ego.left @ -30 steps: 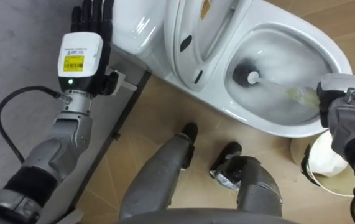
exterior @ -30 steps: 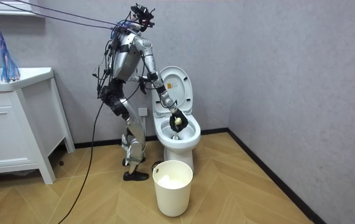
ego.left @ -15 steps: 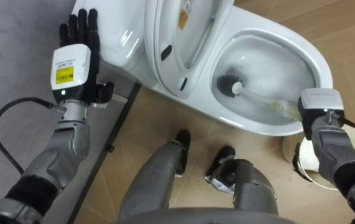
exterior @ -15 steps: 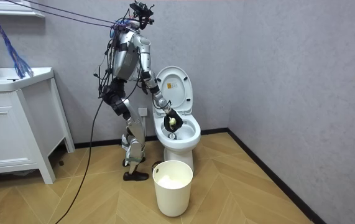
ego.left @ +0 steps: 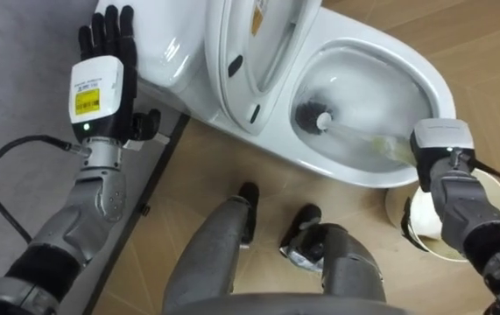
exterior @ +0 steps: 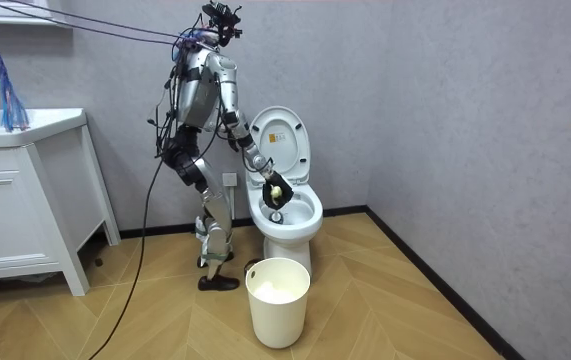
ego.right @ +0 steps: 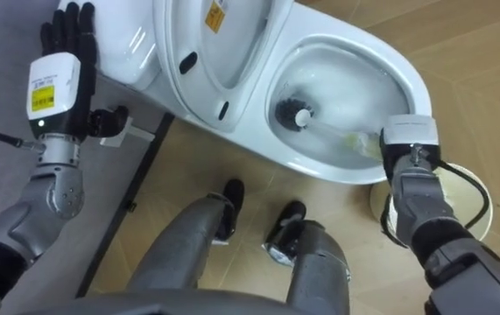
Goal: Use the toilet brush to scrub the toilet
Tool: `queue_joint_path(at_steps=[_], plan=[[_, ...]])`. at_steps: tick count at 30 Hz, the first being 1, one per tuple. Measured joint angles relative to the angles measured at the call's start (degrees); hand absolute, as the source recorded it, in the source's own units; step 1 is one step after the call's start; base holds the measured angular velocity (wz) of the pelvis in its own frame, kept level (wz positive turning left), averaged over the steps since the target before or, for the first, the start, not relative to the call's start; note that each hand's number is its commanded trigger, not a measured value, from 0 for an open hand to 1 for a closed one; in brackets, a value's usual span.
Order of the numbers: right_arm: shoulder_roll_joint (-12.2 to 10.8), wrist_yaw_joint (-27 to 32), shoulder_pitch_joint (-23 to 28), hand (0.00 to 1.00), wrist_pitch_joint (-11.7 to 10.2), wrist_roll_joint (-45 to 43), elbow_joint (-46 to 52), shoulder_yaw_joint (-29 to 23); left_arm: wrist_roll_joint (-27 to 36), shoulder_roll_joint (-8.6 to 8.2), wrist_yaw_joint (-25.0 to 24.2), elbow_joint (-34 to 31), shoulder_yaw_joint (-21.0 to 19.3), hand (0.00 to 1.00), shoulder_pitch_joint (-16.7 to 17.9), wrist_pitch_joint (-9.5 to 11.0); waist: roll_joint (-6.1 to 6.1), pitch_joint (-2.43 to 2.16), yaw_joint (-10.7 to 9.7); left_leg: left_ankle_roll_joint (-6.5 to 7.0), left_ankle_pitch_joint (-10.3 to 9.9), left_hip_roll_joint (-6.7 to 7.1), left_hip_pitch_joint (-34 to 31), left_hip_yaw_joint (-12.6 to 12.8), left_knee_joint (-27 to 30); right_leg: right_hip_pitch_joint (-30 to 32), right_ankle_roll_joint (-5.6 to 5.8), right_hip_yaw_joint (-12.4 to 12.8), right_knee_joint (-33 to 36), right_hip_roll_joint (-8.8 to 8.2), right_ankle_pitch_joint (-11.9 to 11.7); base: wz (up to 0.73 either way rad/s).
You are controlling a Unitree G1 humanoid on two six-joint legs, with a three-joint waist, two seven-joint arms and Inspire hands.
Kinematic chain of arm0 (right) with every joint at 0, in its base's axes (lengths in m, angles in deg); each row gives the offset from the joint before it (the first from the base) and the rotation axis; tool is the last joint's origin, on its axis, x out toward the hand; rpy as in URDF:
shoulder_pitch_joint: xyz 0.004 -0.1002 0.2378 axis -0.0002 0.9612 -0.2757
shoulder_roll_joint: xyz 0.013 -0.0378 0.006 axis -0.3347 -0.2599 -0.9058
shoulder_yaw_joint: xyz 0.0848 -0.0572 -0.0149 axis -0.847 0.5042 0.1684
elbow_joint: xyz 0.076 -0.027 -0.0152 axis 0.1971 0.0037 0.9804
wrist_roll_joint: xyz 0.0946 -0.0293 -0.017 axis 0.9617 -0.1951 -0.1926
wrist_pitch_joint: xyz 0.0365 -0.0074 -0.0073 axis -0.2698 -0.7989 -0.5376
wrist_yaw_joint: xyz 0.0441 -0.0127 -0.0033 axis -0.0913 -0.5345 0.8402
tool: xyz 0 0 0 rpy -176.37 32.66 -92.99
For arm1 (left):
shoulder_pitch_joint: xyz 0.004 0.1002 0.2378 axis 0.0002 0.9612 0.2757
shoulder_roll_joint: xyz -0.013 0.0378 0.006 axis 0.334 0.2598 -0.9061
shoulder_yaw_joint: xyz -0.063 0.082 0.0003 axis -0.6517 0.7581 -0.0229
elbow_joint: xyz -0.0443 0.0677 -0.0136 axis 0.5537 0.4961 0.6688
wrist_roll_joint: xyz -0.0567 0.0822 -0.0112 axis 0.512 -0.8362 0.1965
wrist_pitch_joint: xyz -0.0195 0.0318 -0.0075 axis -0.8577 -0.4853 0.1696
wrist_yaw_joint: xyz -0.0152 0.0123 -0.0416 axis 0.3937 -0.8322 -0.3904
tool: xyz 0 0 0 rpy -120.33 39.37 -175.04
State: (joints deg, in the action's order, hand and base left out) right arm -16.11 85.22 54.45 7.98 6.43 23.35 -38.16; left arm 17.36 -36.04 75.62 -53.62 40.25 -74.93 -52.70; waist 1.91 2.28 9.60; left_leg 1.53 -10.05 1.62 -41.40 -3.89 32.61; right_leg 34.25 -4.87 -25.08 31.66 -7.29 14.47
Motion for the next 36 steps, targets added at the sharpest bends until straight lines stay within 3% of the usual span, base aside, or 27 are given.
queue_joint_path(at_steps=[5, 10, 17, 22, 24, 26, 28, 29, 31, 36], plan=[[-0.52, -3.90, 0.72, 1.00, 2.53, 0.08, 4.50, 0.01, 0.08, 0.32, 0.94, -0.60, -0.71, 0.00, 0.98, 0.02, -0.07, -0.07, 0.03, -0.14, -0.04, -0.93, -0.02, 0.44, -0.24, -0.44, -0.53, -0.21, -1.51, 1.02, -0.74, -0.06], [-0.74, -7.23, 2.04, 1.00, 5.08, -0.45, 8.60, -0.04, 0.14, 0.17, 1.84, -0.60, -1.07, 0.00, 1.51, 0.02, -0.07, -0.13, -0.09, -0.33, -0.16, -0.99, 0.08, 0.43, -0.36, -0.81, -0.63, -0.20, -2.37, 1.62, -0.93, -0.01], [-0.18, -9.11, 1.26, 1.00, 5.65, -1.39, 8.91, -0.73, -0.74, 0.17, 2.23, -1.02, -0.87, 0.00, 1.62, -0.26, 0.13, -0.21, 0.99, -0.37, -0.13, -1.32, 0.15, 0.53, -0.85, -1.16, -0.55, -0.03, -3.83, 2.29, -1.82, -0.03], [-0.69, -8.23, -6.28, 1.00, 3.73, 11.67, -3.24, 0.87, -1.91, 0.12, 1.98, -1.20, 1.46, 0.00, -0.47, -0.91, 0.03, -0.10, 2.96, -0.34, -0.10, -1.43, 0.20, 0.62, -0.92, -0.47, -0.60, 0.33, -2.61, 1.69, -1.58, -0.01], [-0.93, -7.79, -10.30, 1.00, 2.01, 21.51, -10.16, 2.02, -2.78, 0.16, 1.91, -1.37, 2.33, 0.00, -1.21, -0.91, -0.30, 0.12, 3.39, -0.17, 0.12, -0.64, 0.06, 0.89, -1.06, 0.75, -0.50, 0.92, -0.51, 0.47, -0.77, 0.00], [-1.11, -7.72, -12.52, 1.00, 1.06, 27.62, -13.61, 1.59, -2.94, 0.17, 1.81, -1.44, 2.05, 0.00, -1.63, -0.81, -1.17, 0.70, 3.51, -0.14, 0.25, -0.31, -0.29, 1.38, -1.14, 1.86, -0.59, 1.33, 0.80, -0.25, -0.14, 0.00], [-1.03, -7.57, -14.71, 1.00, -0.79, 34.04, -16.65, -0.09, -3.39, 0.39, 1.99, -2.40, 1.28, 0.00, -3.10, -0.72, -3.22, 1.94, 3.56, -0.08, 0.60, 0.10, -1.55, 2.22, -0.93, 4.27, -0.82, 2.20, 3.23, -1.23, 0.56, 0.00], [-0.96, -7.38, -15.15, 1.00, -0.95, 35.53, -16.99, -0.30, -3.44, 0.37, 2.13, -2.49, 1.13, 0.00, -3.37, -0.72, -3.59, 2.15, 3.53, -0.08, 0.64, 0.12, -2.02, 2.31, -0.76, 4.82, -0.90, 2.23, 3.59, -1.36, 0.62, 0.00], [-0.06, -7.15, -15.57, 1.00, -2.01, 41.35, -17.27, -0.35, -3.58, 0.48, 3.05, -2.49, 1.10, 0.00, -4.47, -0.62, -4.26, 2.33, 3.46, -0.08, 0.68, 0.09, -3.72, 2.39, 0.86, 6.30, -1.00, 2.26, 4.64, -1.52, 0.70, 0.00], [0.67, -6.18, -15.97, 1.00, -3.35, 42.96, -17.30, -0.67, -3.98, 1.40, 4.15, -1.69, 0.98, 0.00, -4.92, -0.44, -5.07, 2.56, 2.60, 0.31, 0.91, 0.62, -3.88, 3.07, 1.59, 7.29, -0.86, 3.29, 6.34, -2.38, 0.95, -0.05]])
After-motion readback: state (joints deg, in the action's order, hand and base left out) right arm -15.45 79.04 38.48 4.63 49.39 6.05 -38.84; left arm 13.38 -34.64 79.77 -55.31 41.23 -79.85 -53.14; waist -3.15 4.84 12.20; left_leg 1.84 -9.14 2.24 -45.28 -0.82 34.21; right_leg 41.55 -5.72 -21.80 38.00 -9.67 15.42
